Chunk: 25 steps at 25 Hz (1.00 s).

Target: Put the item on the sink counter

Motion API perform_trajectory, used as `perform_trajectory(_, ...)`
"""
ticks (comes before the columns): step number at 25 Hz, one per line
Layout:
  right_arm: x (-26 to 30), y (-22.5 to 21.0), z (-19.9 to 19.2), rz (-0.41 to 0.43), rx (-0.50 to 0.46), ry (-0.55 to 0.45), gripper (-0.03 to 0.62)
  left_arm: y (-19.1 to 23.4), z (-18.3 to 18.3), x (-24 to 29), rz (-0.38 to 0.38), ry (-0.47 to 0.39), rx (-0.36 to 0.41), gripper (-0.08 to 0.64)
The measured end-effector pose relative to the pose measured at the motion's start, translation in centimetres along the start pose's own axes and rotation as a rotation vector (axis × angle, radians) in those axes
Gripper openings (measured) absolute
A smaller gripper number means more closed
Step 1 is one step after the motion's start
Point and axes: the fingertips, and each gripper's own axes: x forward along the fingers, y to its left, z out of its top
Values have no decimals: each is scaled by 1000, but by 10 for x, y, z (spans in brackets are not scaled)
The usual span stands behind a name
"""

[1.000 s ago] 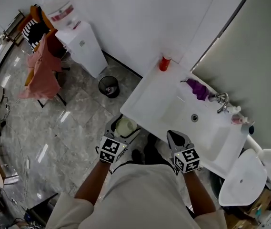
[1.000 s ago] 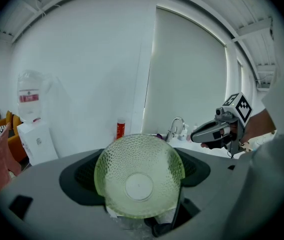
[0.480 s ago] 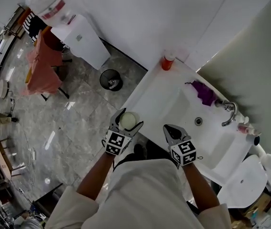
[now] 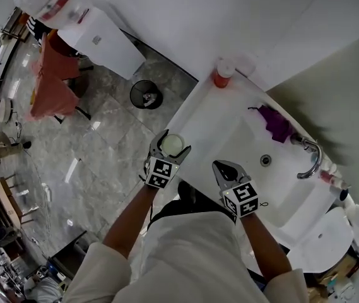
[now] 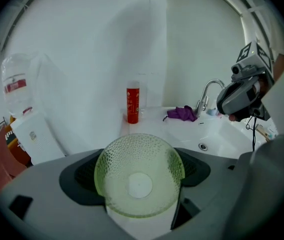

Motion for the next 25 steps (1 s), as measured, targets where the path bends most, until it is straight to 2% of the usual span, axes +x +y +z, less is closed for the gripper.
perform_trajectory(5, 7, -15, -4, 11, 38, 11, 11, 2, -1, 39, 7, 28, 44, 410)
perform_trajectory(15, 14, -34, -22, 40, 58, 45, 11, -2, -12, 73, 19, 77, 29, 410)
perform_trajectory(25, 24, -33, -23, 68, 61, 46, 11, -2, -16, 79, -1, 109, 11, 413)
